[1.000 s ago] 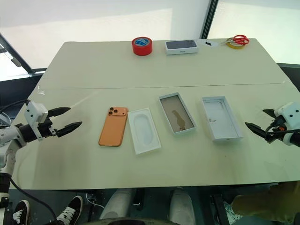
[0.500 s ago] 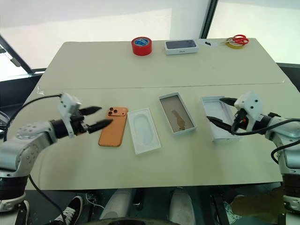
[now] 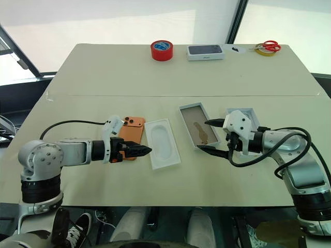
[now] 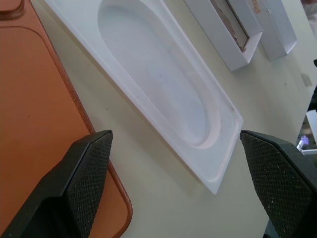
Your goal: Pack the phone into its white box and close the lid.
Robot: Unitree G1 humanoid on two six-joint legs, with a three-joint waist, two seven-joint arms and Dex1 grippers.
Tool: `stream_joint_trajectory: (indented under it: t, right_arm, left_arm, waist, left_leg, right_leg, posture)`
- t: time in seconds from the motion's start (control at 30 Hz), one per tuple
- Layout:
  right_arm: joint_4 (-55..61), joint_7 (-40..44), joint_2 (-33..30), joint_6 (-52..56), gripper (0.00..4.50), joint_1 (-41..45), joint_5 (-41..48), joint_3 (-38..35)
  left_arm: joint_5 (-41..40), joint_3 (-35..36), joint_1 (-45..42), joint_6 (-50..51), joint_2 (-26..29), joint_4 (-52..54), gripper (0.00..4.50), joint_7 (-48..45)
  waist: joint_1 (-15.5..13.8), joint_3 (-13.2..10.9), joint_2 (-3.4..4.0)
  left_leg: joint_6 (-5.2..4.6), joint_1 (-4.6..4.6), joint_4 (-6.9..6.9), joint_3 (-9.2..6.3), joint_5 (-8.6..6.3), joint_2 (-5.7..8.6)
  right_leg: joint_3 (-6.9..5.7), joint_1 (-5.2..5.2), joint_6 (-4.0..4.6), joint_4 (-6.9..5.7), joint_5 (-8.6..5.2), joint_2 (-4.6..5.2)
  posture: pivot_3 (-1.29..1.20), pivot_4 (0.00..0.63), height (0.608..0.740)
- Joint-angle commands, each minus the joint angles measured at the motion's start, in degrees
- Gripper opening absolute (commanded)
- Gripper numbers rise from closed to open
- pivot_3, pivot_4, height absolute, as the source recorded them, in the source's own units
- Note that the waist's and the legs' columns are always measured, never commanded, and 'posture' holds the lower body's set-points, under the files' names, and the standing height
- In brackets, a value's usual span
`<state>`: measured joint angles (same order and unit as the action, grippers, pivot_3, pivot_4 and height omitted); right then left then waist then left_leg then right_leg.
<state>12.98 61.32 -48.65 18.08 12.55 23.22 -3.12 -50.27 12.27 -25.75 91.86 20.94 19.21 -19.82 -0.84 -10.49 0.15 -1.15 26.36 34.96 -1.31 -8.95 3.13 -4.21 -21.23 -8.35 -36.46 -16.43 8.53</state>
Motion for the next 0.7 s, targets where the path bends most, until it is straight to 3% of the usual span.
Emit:
stream_joint_trajectory:
  t: [0.03, 0.33, 0.67, 0.7]
  right_arm:
    - [-0.45, -0.33, 0.59, -1.25, 4.42, 1.96, -0.43, -0.5]
    - [-0.87, -1.44, 2.47, -1.98, 4.42, 1.8, -1.64, -0.12]
    - [-1.66, -2.44, 2.8, -2.61, 4.42, 1.76, -2.51, -0.92]
    - [-1.63, -2.59, 2.85, -2.68, 4.45, 1.7, -2.56, -0.89]
  left_arm:
    - [-0.75, 0.15, -0.73, 0.64, -2.13, -3.01, 4.32, 4.75]
    - [-2.24, -1.0, -3.94, 0.64, -6.95, -10.73, 4.32, 12.76]
    - [-2.38, -1.3, -4.56, 0.64, -10.15, -12.36, 4.32, 17.05]
    - [-2.16, -1.28, -4.63, 0.64, -10.37, -12.62, 4.09, 17.38]
  waist:
    - [-0.03, 0.01, -0.02]
    - [0.04, 0.05, -0.05]
    - [-0.51, 0.1, -0.02]
    - [-0.8, 0.1, -0.02]
  left_leg:
    - [0.0, -0.01, 0.03, -0.01, 0.0, 0.0]
    - [0.01, -0.02, 0.04, -0.02, -0.01, 0.0]
    - [0.01, -0.04, 0.06, -0.02, -0.01, 0.01]
    - [0.01, -0.05, 0.06, -0.02, -0.01, 0.01]
  right_leg:
    - [0.0, 0.03, 0.01, 0.0, 0.0, 0.0]
    - [0.01, 0.05, 0.01, 0.01, 0.01, -0.01]
    - [0.0, 0.12, 0.02, 0.03, 0.0, 0.01]
    - [0.0, 0.13, 0.02, 0.04, 0.0, 0.01]
  posture:
    - [0.0, 0.15, 0.74]
    - [0.0, 0.15, 0.74]
    - [0.0, 0.15, 0.74]
    - [0.0, 0.15, 0.74]
